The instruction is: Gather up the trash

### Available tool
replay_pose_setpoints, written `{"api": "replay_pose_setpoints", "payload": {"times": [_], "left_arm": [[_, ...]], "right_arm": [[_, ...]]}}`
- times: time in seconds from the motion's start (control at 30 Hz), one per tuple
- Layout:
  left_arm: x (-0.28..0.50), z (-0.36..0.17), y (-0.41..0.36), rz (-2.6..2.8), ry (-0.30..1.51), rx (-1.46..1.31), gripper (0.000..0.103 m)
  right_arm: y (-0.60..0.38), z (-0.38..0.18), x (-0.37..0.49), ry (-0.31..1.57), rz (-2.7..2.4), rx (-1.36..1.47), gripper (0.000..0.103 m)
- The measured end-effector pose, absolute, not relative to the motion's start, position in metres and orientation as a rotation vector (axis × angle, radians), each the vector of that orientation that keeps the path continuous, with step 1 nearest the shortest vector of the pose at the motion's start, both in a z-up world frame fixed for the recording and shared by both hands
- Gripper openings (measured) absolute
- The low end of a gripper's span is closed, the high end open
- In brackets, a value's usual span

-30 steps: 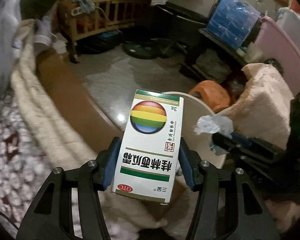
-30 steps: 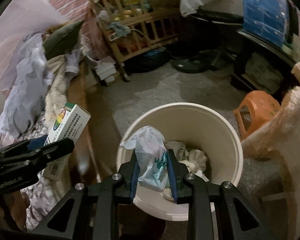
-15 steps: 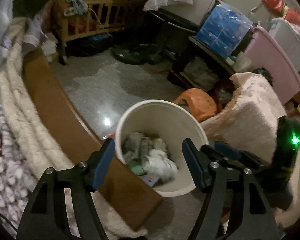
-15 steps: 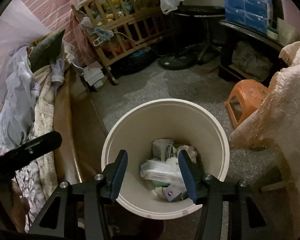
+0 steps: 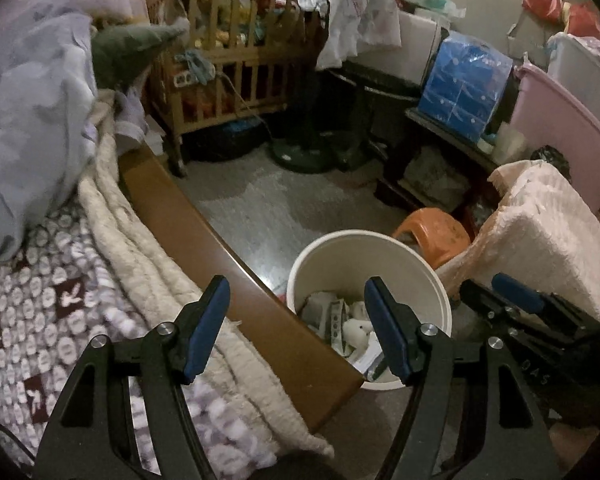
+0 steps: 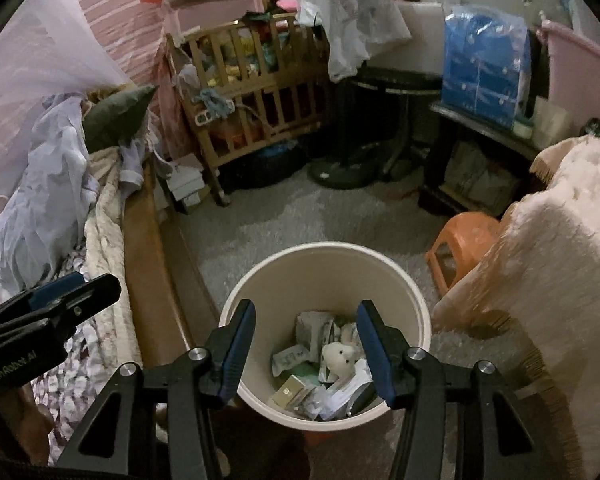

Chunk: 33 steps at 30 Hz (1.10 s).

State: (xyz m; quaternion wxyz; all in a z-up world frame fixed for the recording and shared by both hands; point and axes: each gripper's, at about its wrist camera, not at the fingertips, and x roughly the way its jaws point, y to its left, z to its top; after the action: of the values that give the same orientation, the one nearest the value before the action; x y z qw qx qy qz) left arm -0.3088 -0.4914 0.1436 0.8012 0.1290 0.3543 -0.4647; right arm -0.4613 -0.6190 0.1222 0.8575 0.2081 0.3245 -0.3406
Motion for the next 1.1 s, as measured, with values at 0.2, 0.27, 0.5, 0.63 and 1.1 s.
{"api": "replay_pose_setpoints", "payload": {"times": [0.2,0.27,0.5,0.63,1.1], "left_arm": [[-0.322,0.161,-0.473,-1.008,0.684,0.259,0.069],[-0.325,0.167,-0.468,-1.016,0.665,0.248,0.069],[-0.332,0.18,-0.454,-1.0,0.622,0.231,0.069],[-0.332,0.185,-0.449,-0.982,0.598,0.225,0.069],[-0.332,0.188,-0.44,-0.96,0.582,0.216,0.069]], "right_arm": [[-0.602,0.144,-0.47,0.631,-0.732,0.408,0.051],[-0.596,0.151,-0.473,0.613,-0.739,0.393,0.051],[-0.577,0.171,-0.48,0.57,-0.757,0.338,0.052],[-0.571,0.178,-0.48,0.555,-0.766,0.313,0.059],[-0.561,0.188,-0.48,0.532,-0.757,0.297,0.062]]}}
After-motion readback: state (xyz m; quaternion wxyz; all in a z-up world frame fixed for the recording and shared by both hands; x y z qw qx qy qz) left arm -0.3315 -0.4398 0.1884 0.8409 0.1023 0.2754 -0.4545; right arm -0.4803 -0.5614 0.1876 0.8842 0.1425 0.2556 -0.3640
